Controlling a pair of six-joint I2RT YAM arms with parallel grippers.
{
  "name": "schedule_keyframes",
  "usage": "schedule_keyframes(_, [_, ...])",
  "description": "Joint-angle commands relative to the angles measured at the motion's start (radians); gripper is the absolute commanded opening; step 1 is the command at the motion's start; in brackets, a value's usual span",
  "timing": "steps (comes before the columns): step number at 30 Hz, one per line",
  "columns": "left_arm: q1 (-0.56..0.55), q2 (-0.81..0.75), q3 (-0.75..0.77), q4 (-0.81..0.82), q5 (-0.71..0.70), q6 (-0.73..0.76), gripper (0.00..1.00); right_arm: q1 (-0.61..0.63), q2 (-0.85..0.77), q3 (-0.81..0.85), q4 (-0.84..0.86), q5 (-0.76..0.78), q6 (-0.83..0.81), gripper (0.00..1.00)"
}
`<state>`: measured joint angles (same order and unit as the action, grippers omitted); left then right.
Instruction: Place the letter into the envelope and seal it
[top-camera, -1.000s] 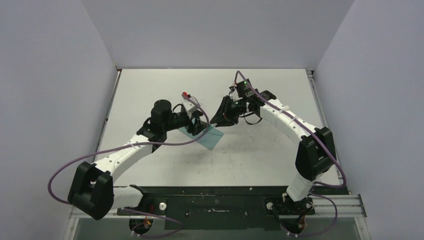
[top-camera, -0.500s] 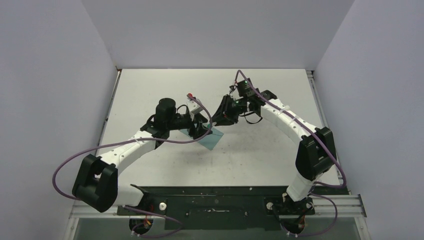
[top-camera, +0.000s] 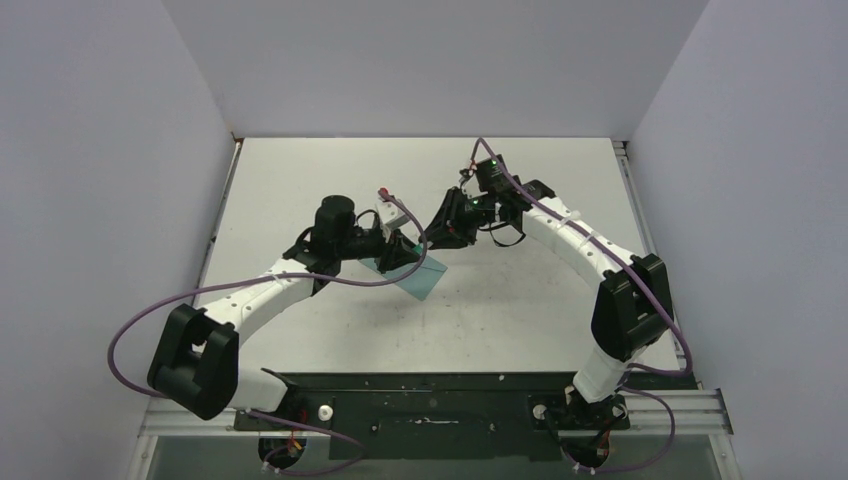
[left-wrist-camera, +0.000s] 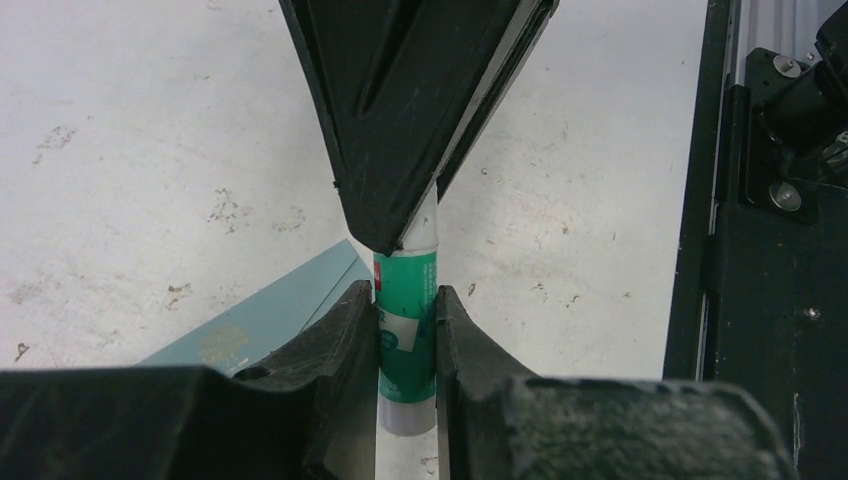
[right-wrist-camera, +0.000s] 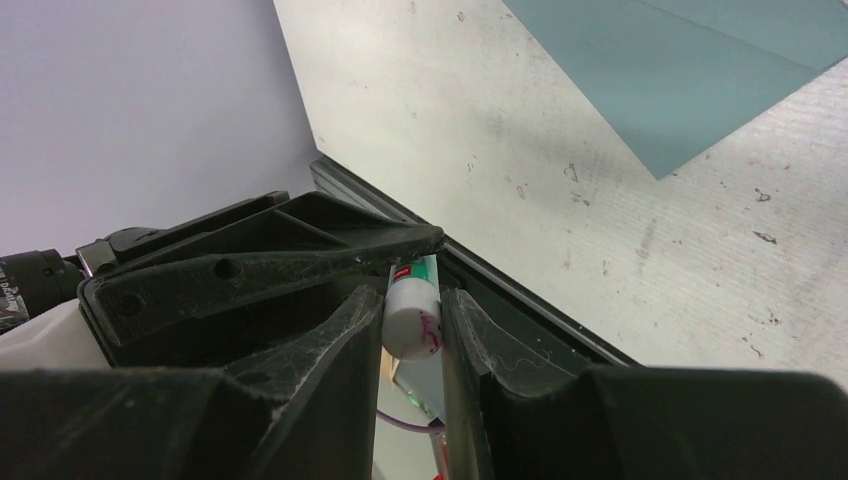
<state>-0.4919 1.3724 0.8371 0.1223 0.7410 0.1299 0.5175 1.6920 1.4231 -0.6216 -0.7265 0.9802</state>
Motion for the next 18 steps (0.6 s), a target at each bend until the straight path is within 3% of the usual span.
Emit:
schedule_keyframes(1, [-0.007, -0.009, 0.048, -0.005, -0.019, 0.050, 0.00, -0.002, -0.060, -0.004, 0.037, -0.033, -0.008, 0.16])
schedule_keyframes(6, [-0.007, -0.019, 0.048, -0.013, -0.024, 0.062, 0.00, -0.001, -0.064, -0.008, 0.026, -0.033, -0.031, 0.46])
schedule_keyframes(10, [-0.007, -0.024, 0.044, -0.016, -0.033, 0.069, 0.00, -0.001, -0.067, 0.000, 0.019, -0.028, -0.048, 0.62])
schedule_keyframes(14, [-0.007, -0.030, 0.039, -0.019, -0.031, 0.075, 0.00, -0.004, -0.072, -0.001, 0.013, -0.017, -0.053, 0.63])
schedule_keyframes(18, [-0.007, -0.037, 0.033, -0.021, -0.021, 0.080, 0.00, -0.008, -0.074, -0.003, 0.013, -0.010, -0.055, 0.50])
